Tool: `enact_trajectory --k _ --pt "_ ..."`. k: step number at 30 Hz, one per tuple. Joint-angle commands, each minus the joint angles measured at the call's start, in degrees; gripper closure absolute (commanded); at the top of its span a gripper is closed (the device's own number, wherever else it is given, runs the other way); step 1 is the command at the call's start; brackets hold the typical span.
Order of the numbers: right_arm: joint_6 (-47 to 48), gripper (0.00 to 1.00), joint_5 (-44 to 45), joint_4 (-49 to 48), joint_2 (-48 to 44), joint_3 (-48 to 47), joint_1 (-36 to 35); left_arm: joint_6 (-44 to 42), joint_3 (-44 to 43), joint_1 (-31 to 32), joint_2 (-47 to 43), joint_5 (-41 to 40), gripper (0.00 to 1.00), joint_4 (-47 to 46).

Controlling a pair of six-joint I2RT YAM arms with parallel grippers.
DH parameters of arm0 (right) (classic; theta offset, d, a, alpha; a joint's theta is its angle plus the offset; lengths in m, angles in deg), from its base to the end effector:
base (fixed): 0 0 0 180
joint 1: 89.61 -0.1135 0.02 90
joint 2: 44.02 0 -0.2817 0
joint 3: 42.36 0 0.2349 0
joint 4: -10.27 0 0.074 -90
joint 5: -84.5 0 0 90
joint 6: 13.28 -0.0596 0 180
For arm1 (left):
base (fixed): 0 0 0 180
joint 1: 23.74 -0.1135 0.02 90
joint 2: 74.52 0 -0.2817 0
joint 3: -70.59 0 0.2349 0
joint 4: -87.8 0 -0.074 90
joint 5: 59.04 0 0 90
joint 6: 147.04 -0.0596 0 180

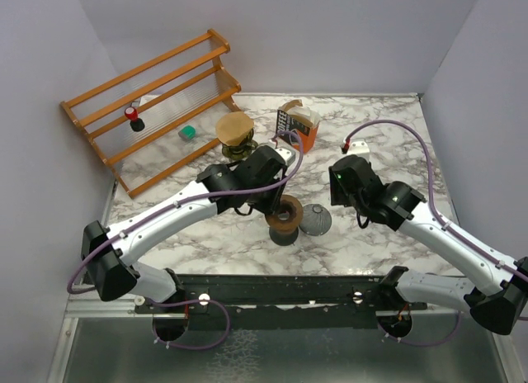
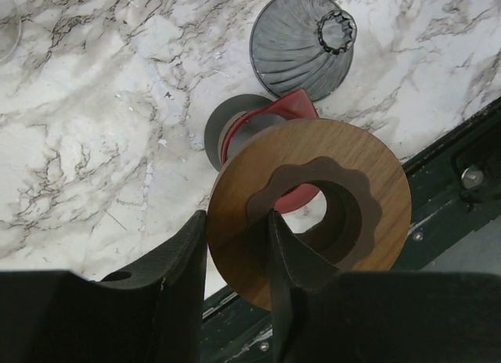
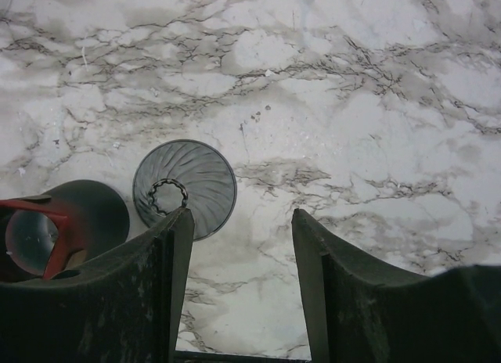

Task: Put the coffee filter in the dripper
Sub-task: Place the dripper holder onto the coffee server.

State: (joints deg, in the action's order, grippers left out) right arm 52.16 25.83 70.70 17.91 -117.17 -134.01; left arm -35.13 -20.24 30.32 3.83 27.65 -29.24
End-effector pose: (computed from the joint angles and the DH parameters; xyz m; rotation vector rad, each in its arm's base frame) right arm 0.1651 0.1183 0.3223 -0.1455 2.2481 -0.0253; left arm 0.1656 -0.2226 0.3372 0.6722 2.4272 -0.4994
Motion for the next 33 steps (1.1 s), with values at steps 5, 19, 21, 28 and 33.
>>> enact_trajectory --k 5,19,21,28,33 --pt "-1.7 0.41 -1.1 1.5 -1.2 1.7 0.2 -3.9 -3.8 0.8 5.7 -3.5 1.0 0.0" --pt "-1.2 0.41 -0.9 1.2 -1.3 2.4 0.2 -4.5 -2.7 0.9 9.4 -2.3 1.0 -2.2" --pt "-1.1 0.41 -1.1 1.1 -1.3 2.4 0.2 -4.4 -2.3 0.9 9.5 -2.3 1.0 -2.6" --pt "-0.9 0.41 -1.4 1.0 -1.2 2.5 0.2 -4.4 -0.3 0.9 9.3 -2.4 1.0 -3.7" --pt "-0.9 0.41 -1.8 0.9 -1.2 2.4 0.2 -4.3 0.8 0.9 8.8 -3.3 0.97 -4.0"
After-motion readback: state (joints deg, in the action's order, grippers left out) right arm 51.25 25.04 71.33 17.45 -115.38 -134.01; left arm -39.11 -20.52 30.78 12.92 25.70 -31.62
